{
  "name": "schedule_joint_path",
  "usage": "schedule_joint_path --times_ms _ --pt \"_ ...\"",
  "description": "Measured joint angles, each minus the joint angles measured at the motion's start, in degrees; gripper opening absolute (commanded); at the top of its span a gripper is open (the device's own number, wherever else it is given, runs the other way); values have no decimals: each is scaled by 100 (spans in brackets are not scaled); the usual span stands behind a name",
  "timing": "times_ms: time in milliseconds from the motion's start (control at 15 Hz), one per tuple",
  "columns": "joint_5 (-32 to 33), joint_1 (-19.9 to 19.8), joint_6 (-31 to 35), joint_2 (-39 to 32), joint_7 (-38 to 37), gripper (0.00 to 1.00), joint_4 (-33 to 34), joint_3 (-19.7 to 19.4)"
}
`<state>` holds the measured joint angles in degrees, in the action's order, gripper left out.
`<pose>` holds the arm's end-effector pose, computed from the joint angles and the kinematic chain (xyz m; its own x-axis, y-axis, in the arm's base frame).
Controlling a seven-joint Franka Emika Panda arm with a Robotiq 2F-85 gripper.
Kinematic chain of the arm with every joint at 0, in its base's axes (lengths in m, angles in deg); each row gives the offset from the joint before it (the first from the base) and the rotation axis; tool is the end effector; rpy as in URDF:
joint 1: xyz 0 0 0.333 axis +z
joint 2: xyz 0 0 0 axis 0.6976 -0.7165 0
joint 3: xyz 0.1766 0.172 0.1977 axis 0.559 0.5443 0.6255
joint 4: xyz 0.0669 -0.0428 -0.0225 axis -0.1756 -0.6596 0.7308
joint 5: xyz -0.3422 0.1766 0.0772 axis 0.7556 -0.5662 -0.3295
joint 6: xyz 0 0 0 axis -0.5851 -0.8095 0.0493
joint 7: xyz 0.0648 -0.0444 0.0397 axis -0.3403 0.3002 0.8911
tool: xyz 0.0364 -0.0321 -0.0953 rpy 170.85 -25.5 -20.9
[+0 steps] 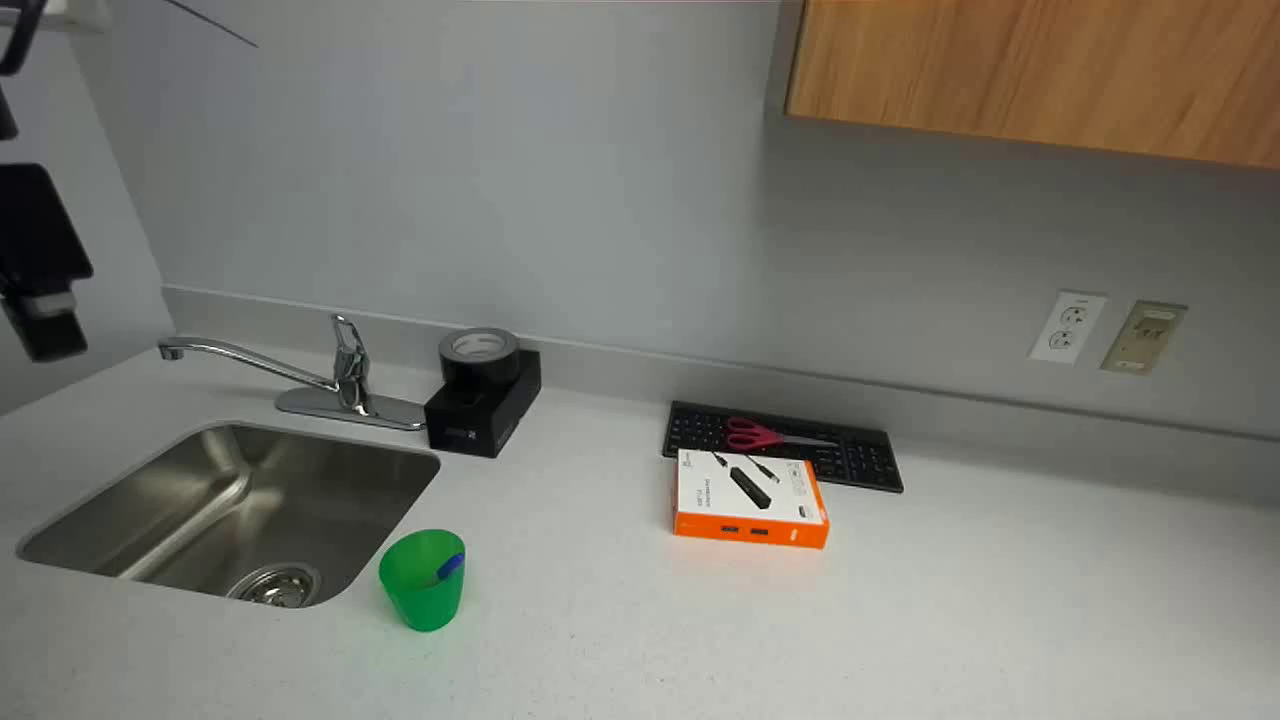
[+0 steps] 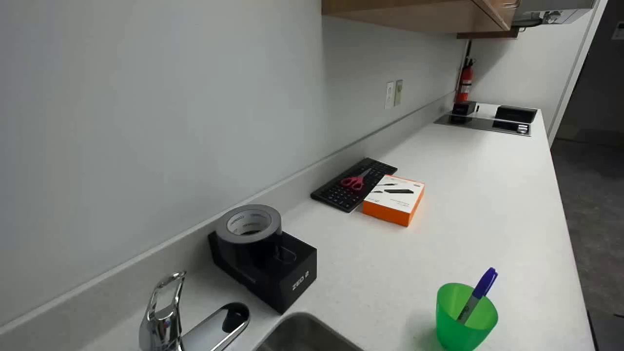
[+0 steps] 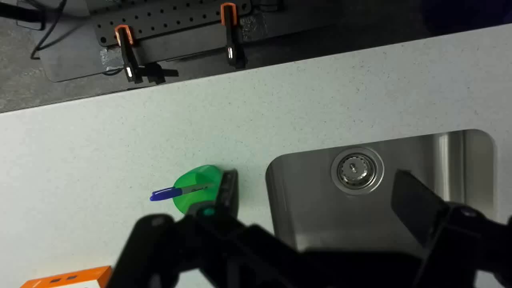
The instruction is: Remove the marker from the cup and put it on the counter
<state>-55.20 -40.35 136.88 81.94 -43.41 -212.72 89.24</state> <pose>0.3426 0.1872 0.5516 0.9777 -0.2007 -0.0623 -0.1948 -0.9768 0.0892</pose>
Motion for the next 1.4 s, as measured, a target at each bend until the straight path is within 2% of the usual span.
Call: schedule_joint_path --times_ms 667,933,1067,1400 --pt "14 0 2 -9 9 100 0 -9" --pt "195 -50 65 -101 124 100 -14 -304" --pt "322 -104 269 -194 293 100 -101 -546" --pt "621 -223 1350 -510 653 100 -763 -974"
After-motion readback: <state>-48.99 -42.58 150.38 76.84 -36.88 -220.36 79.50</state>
